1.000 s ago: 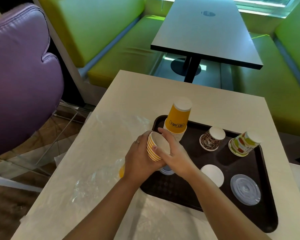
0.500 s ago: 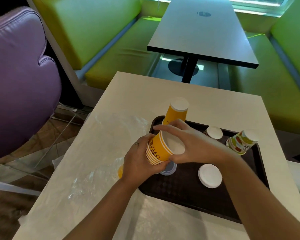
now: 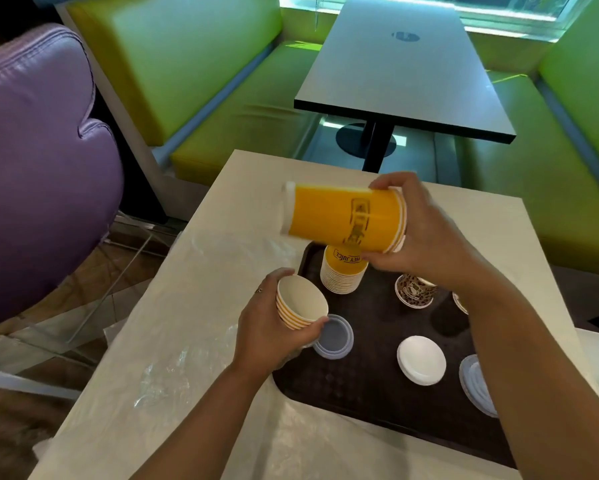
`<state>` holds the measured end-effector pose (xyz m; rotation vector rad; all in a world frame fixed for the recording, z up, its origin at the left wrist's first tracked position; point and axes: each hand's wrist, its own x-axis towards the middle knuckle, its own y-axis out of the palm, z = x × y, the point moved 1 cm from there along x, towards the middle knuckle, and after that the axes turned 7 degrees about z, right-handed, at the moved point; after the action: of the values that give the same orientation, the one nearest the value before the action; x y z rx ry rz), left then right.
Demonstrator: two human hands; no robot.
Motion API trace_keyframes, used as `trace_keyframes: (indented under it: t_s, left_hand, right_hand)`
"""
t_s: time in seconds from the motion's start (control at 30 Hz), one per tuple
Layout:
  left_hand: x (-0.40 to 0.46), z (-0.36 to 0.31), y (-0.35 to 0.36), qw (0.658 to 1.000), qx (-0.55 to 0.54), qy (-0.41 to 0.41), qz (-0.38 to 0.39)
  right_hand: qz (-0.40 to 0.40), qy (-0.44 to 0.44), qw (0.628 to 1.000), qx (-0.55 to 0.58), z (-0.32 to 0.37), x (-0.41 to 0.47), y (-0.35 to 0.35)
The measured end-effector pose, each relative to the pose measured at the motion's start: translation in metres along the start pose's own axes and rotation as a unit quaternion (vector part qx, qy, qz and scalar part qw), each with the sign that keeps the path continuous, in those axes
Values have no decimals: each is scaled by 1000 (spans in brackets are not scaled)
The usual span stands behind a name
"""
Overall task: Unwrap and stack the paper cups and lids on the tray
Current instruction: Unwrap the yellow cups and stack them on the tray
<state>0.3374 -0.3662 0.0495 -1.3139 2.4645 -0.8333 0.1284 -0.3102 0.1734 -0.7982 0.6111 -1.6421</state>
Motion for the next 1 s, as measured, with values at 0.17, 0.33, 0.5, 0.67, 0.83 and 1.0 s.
trace_keyframes:
  t_s: [0.17, 0.33, 0.5, 0.67, 0.83, 1.0]
  left_hand:
    - [1, -1, 0, 1000, -5, -2, 10]
    - [3, 0, 0, 1000, -5, -7, 11]
    - [4, 1, 0, 1000, -2, -7, 12]
    - [6, 0, 0, 1000, -4, -10, 14]
    - [6, 2, 0, 1000, -7, -5, 16]
    - [4, 2, -1, 1000, -8, -5, 7]
  right_hand:
    - [-138, 71, 955, 251, -23, 24, 27]
    - [-176, 135, 904, 366, -45, 32, 56]
    - [-195, 161, 894, 370, -62, 32, 73]
    - [-157, 196, 895, 368, -82, 26, 95]
    - [-137, 238, 909, 313, -91, 23, 111]
    - [-111, 262, 928, 243, -103, 13, 124]
